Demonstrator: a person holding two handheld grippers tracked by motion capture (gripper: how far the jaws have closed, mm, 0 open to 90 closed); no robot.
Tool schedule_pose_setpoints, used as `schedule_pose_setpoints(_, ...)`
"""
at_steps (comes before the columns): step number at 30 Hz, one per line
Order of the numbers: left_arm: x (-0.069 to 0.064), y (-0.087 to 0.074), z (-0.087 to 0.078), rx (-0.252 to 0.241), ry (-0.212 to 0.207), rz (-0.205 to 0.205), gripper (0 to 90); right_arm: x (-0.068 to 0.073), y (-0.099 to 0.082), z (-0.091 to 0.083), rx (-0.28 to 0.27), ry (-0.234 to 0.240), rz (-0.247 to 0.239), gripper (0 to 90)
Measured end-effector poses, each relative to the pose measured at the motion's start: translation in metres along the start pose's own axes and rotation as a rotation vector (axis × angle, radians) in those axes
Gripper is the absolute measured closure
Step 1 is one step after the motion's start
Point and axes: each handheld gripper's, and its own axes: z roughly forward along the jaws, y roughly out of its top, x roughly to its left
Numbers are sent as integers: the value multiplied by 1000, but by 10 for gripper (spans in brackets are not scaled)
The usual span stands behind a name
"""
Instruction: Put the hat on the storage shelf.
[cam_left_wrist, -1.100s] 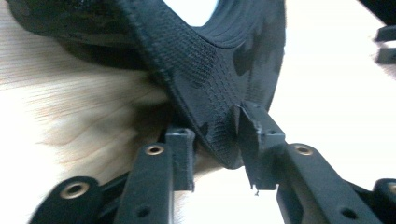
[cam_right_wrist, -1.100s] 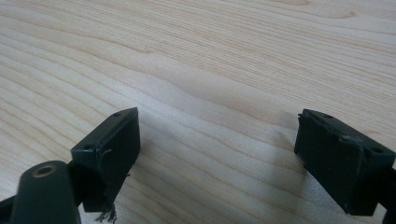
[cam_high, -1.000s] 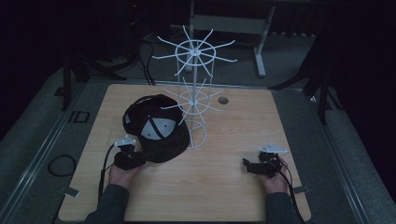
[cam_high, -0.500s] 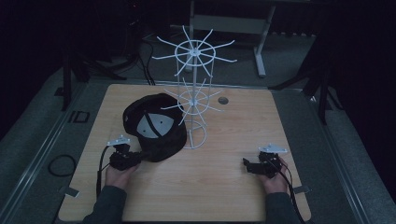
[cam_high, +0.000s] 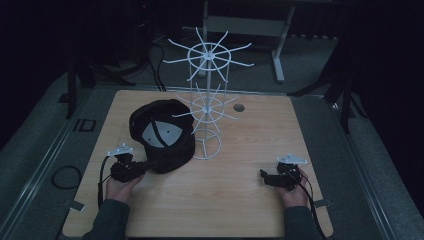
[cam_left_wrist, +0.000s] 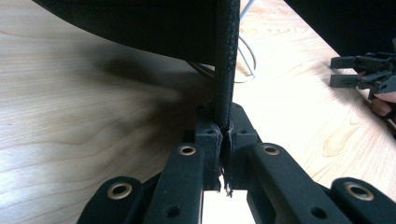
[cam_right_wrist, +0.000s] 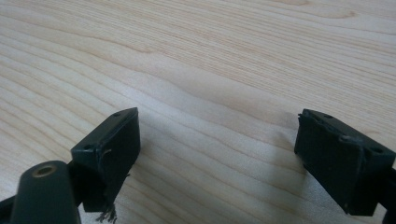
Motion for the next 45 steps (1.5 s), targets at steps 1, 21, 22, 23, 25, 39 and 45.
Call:
schedule_pose_setpoints(1, 0, 0, -1, -2, 3, 3, 867, 0, 0, 0, 0, 0, 0, 141)
schedule_pose_setpoints(21, 8, 15, -30, -65, 122, 27, 867, 0, 0, 0, -1, 0, 1, 141)
schedule_pose_setpoints(22, 7, 16, -31, -68, 127, 29, 867, 0, 0, 0, -1, 0, 0, 141)
schedule_pose_setpoints(23, 7, 18, -33, -71, 133, 29, 867, 0, 0, 0, -1, 0, 0, 141)
schedule_pose_setpoints(25, 8, 20, -35, -75, 142, 31, 867, 0, 0, 0, -1, -1, 0, 141)
schedule_pose_setpoints(39, 6, 35, -47, -90, 182, 62, 867, 1, 0, 0, -1, -5, 4, 141)
schedule_pose_setpoints(45, 5, 40, -48, -85, 193, 79, 867, 1, 0, 0, -1, -5, 4, 141)
